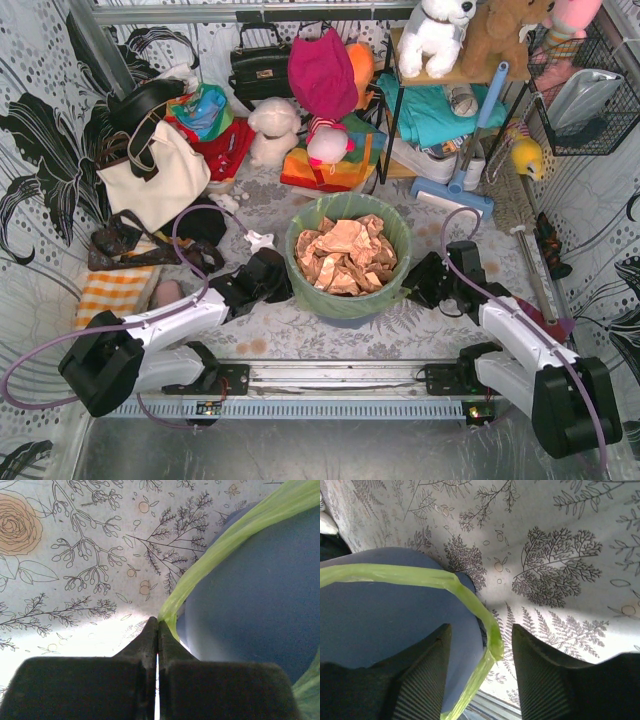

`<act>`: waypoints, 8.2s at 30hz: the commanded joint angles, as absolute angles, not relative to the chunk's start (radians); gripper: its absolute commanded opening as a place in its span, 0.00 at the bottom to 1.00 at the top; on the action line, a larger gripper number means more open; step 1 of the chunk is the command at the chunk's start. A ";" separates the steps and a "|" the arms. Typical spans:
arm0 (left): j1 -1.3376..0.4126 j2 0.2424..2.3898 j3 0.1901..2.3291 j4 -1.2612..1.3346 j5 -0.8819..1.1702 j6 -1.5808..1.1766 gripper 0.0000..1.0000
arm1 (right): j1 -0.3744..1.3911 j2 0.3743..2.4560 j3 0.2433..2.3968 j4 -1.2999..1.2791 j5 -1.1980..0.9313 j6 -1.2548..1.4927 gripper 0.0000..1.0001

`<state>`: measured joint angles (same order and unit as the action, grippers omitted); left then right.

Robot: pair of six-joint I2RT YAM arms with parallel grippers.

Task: Tie the trash bag

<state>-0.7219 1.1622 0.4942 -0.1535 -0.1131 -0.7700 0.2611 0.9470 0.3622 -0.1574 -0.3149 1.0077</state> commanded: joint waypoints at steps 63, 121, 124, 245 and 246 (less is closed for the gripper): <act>-0.716 1.193 0.370 -0.004 -0.226 -0.813 0.69 | 0.259 0.895 0.386 -0.224 -0.180 0.972 0.00; -0.718 1.132 0.350 0.028 -0.049 -0.816 0.72 | 0.258 0.838 0.407 -0.280 -0.086 0.985 0.00; -0.718 1.140 0.349 0.016 -0.069 -0.828 0.73 | 0.259 0.840 0.410 -0.281 -0.086 0.984 0.00; -0.685 0.819 0.911 0.053 0.405 -0.690 0.00 | 0.258 0.734 0.718 0.404 -0.617 1.125 0.00; -0.680 0.826 0.928 0.048 0.385 -0.677 0.00 | 0.259 0.745 0.725 0.421 -0.616 1.127 0.00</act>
